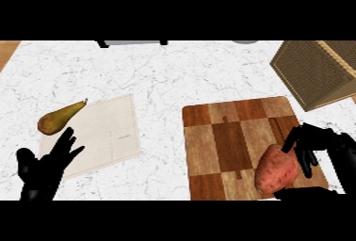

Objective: Pick the sweet potato from the cutting board and place it in the basket

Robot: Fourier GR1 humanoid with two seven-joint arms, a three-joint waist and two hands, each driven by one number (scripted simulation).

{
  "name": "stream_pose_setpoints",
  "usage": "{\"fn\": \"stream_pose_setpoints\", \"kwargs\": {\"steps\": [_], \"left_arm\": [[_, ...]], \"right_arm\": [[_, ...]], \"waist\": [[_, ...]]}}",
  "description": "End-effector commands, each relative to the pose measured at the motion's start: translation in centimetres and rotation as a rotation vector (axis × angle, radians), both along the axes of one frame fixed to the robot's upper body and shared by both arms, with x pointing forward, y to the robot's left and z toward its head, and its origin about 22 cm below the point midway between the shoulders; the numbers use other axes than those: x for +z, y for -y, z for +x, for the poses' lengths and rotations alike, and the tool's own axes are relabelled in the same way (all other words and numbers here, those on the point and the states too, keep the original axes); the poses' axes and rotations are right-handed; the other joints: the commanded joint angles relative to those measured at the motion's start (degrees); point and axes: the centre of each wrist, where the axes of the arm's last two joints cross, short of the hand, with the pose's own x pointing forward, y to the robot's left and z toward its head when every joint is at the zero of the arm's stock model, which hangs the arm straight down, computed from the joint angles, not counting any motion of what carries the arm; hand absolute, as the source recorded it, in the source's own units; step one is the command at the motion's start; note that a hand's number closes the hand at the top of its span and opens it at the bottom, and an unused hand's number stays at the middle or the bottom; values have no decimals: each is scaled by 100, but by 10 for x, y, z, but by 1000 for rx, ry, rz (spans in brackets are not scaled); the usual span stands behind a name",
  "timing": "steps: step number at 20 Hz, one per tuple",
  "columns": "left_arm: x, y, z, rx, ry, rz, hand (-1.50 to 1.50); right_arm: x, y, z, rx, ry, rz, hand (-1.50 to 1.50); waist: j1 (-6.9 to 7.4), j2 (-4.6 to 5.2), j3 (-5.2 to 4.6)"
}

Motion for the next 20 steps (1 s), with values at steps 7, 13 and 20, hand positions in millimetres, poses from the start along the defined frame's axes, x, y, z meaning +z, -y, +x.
{"fn": "stream_pose_setpoints", "kwargs": {"steps": [7,13,20], "left_arm": [[-22,4,-5,-19,-162,-12,0],[-27,28,1,-43,-135,-9,0],[-27,1,-2,-66,-162,-9,0]], "right_arm": [[116,59,-3,-252,114,134,150],[176,99,30,-351,76,167,150],[195,140,66,-400,30,130,150]], "waist": [[187,94,-95],[342,122,-90],[456,161,-82]]}}
